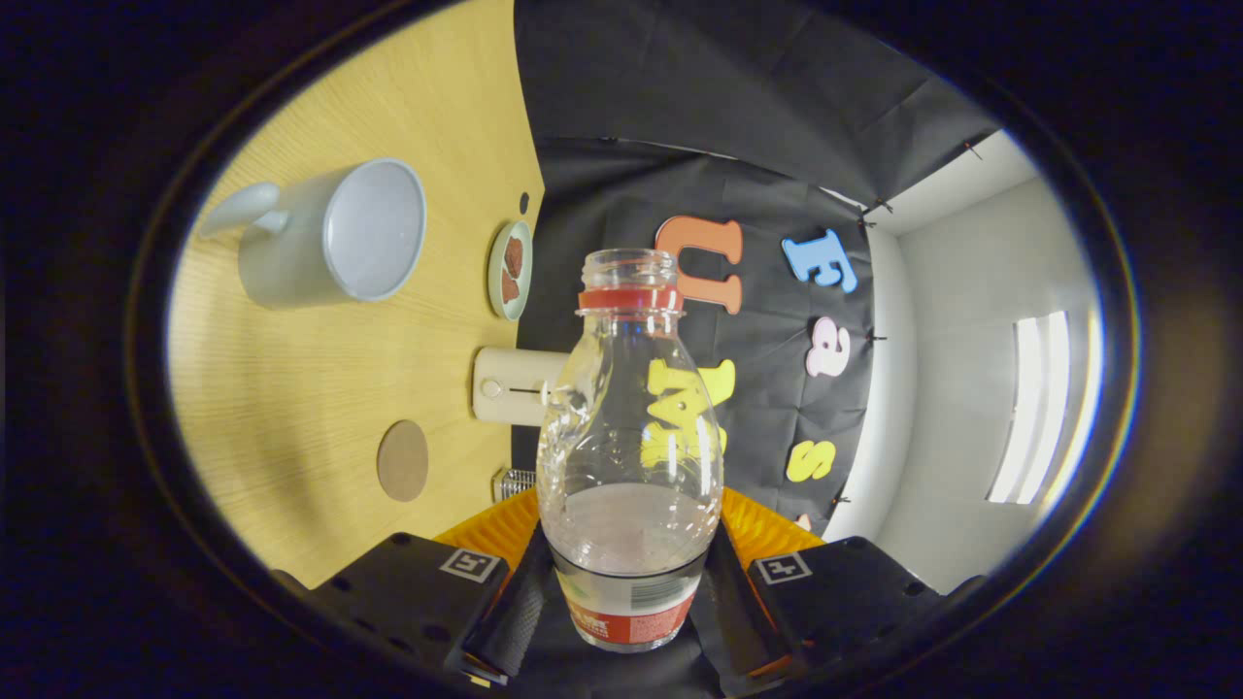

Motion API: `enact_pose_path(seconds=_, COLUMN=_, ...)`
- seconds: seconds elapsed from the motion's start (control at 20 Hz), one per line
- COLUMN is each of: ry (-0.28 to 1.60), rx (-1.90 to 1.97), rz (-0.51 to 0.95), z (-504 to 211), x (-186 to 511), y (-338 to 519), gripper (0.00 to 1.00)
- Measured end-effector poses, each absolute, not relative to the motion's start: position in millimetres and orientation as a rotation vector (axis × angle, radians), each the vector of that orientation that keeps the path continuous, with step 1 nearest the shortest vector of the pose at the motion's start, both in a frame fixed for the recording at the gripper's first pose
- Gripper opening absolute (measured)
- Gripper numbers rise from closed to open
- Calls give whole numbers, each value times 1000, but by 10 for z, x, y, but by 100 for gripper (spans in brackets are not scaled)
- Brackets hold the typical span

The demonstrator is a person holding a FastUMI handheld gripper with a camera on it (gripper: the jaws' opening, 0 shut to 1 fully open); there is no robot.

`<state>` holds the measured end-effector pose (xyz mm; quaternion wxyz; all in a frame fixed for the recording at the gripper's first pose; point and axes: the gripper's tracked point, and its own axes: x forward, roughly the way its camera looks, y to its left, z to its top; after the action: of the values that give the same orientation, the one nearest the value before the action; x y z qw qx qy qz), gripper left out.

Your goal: Take the bottle from table, then pour the juice into the cup, finally place the bottle on the coaster

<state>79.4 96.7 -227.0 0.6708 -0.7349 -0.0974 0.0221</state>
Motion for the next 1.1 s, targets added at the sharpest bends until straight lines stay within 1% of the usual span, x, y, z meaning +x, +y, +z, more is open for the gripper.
enact_pose_path(seconds=1.1, ry=-246, rx=-1727, rz=25, z=-2242, x=873, y=929, gripper=81)
